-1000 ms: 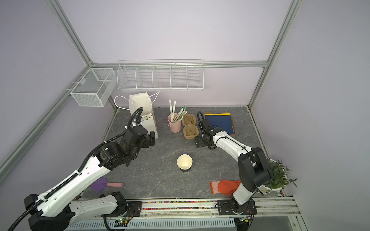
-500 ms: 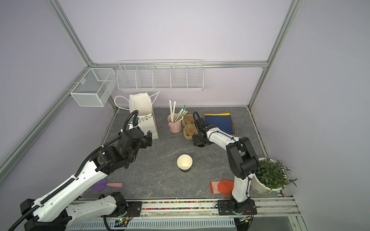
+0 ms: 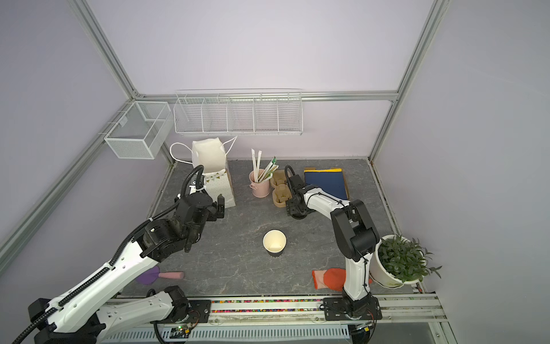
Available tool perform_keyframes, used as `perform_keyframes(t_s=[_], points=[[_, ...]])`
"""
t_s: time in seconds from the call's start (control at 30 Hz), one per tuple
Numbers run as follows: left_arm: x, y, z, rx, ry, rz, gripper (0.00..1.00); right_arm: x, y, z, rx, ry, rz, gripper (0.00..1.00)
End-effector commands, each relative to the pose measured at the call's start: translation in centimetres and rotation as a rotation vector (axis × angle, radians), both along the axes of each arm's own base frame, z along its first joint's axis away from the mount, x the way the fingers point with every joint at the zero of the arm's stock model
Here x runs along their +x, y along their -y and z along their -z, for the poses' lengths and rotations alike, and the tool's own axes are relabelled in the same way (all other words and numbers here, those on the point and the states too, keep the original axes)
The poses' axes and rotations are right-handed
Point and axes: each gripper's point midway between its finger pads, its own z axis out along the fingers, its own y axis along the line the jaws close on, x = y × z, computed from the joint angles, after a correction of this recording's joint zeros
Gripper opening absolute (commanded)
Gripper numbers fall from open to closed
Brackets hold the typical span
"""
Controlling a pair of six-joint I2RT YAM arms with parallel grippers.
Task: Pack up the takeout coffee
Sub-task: 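Close the right gripper on the black lid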
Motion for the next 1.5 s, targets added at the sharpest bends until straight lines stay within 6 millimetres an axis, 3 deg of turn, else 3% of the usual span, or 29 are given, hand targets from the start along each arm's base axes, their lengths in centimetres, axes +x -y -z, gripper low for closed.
perform_keyframes(t_s=[0.0, 0.53, 0.83, 1.13, 1.47], points=[[0.0, -0.5, 0.0, 0.019, 0.008, -0.011, 0.99, 0.4, -0.2, 0.8, -0.019, 0.002, -0.003, 0.83], [0.1, -0.4, 0.2, 0.03, 0.008, -0.011, 1.0, 0.5, -0.3, 1.3, -0.012, -0.005, -0.005, 0.74], [0.1, -0.4, 0.1, 0.03, 0.008, -0.009, 1.0, -1.5, 0.3, 0.0, 0.011, -0.009, 0.021, 0.7], [0.2, -0.2, 0.3, 0.031, 0.003, -0.004, 1.0, -5.0, 0.9, -3.3, 0.044, 0.027, 0.005, 0.7], [0.2, -0.2, 0.3, 0.032, 0.0, -0.006, 1.0, -9.7, 0.2, -9.5, 0.055, 0.116, -0.097, 0.71]])
